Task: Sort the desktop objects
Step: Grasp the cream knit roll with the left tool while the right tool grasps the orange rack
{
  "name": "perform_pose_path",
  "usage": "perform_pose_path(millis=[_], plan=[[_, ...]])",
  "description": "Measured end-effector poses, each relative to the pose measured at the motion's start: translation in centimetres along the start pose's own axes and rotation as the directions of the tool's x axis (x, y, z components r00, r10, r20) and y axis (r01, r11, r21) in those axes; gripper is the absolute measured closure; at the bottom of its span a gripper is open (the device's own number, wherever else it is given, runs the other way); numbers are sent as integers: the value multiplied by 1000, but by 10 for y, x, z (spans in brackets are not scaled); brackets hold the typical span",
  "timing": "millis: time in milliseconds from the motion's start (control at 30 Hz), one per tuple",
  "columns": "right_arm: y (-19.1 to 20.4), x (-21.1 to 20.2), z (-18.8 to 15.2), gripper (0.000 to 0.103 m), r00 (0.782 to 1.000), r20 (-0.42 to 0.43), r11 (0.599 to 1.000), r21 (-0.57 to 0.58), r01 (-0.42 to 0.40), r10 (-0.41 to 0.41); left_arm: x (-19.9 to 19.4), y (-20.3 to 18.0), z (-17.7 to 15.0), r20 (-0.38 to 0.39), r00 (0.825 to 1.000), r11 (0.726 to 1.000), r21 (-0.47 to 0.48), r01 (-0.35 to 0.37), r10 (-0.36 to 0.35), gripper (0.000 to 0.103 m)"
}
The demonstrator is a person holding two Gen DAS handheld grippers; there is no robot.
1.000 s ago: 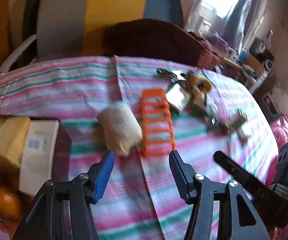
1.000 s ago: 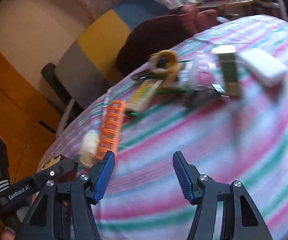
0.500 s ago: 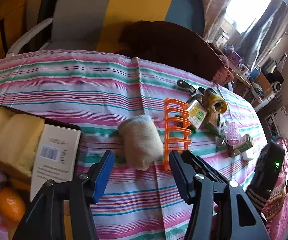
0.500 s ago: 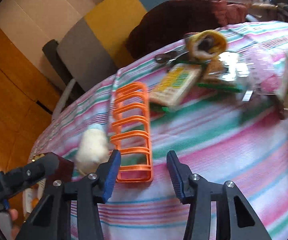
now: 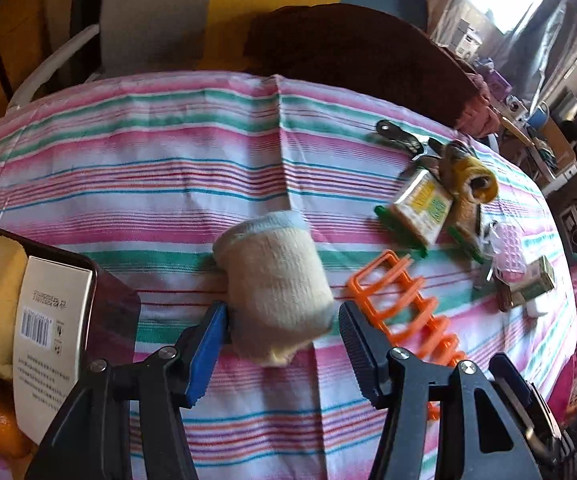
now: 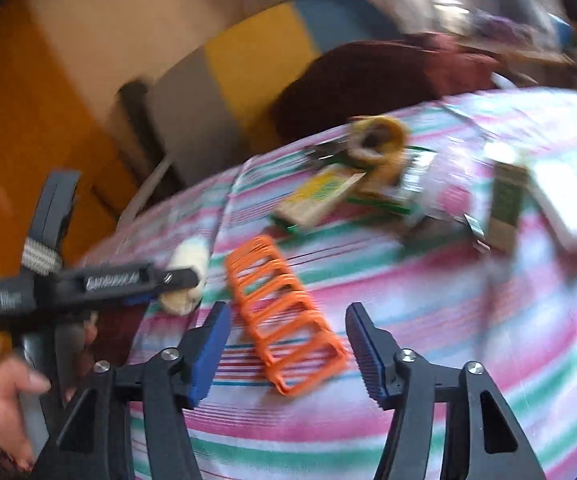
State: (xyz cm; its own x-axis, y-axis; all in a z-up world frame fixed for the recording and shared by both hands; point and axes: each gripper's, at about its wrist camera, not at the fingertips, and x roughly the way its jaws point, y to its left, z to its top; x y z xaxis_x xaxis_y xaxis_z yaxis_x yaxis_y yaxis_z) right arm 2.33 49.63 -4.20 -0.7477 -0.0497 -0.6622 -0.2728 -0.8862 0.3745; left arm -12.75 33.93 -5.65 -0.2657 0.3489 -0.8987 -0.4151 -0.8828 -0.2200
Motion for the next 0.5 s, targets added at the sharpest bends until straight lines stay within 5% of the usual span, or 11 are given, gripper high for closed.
perform_pose_path(millis=[167, 500], plan=[[17, 32, -5, 40, 993, -81, 982, -172, 72, -87, 9, 4, 2, -23, 1000, 1000, -20, 13, -14, 45], [8, 23, -21, 45, 993, -12, 993, -31, 114, -114, 11, -5, -3, 22, 1000, 998, 63, -22, 20, 48]])
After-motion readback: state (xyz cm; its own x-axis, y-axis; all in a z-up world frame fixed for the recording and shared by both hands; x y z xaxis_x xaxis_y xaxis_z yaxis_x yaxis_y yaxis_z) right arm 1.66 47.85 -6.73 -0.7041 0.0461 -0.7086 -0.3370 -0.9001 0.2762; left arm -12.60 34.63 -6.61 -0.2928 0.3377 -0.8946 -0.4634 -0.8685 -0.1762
